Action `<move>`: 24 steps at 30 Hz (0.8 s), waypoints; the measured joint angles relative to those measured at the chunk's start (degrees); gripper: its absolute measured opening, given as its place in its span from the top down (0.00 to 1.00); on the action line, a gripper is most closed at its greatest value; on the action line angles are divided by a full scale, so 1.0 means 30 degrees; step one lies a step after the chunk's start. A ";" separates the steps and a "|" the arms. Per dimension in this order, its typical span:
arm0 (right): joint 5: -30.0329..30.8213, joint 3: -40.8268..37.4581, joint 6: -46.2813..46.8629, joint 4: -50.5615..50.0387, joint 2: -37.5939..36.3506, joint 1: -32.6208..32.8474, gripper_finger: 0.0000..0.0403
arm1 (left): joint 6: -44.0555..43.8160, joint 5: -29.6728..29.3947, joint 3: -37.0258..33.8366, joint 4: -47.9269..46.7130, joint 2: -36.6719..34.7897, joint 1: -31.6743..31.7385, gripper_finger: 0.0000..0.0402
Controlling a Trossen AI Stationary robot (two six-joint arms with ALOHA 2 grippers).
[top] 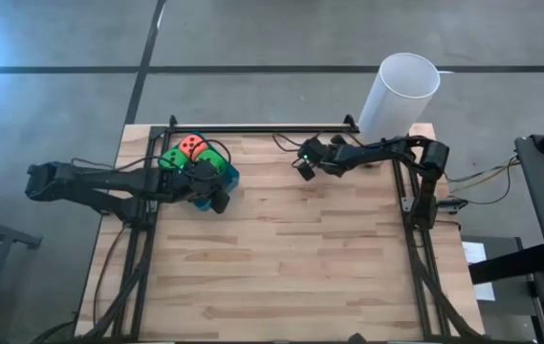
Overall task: Pick & Place Dice
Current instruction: Put the small black dice into the blue bin
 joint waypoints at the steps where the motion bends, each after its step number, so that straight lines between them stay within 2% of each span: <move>1: -0.0012 0.0044 -0.0040 -0.0004 0.0000 0.0128 0.98 | 0.0003 0.0005 0.0000 -0.0003 0.0000 0.0000 0.59; 8: 0.0454 0.0497 -0.0412 -0.0235 -0.0231 0.0474 0.98 | 0.0007 0.0006 0.0000 0.0000 0.0000 0.0000 0.58; 24: 0.0817 0.0072 0.0508 -0.0995 -0.0313 -0.0657 0.98 | -0.0007 0.0006 -0.0029 -0.0002 0.0000 0.0000 0.58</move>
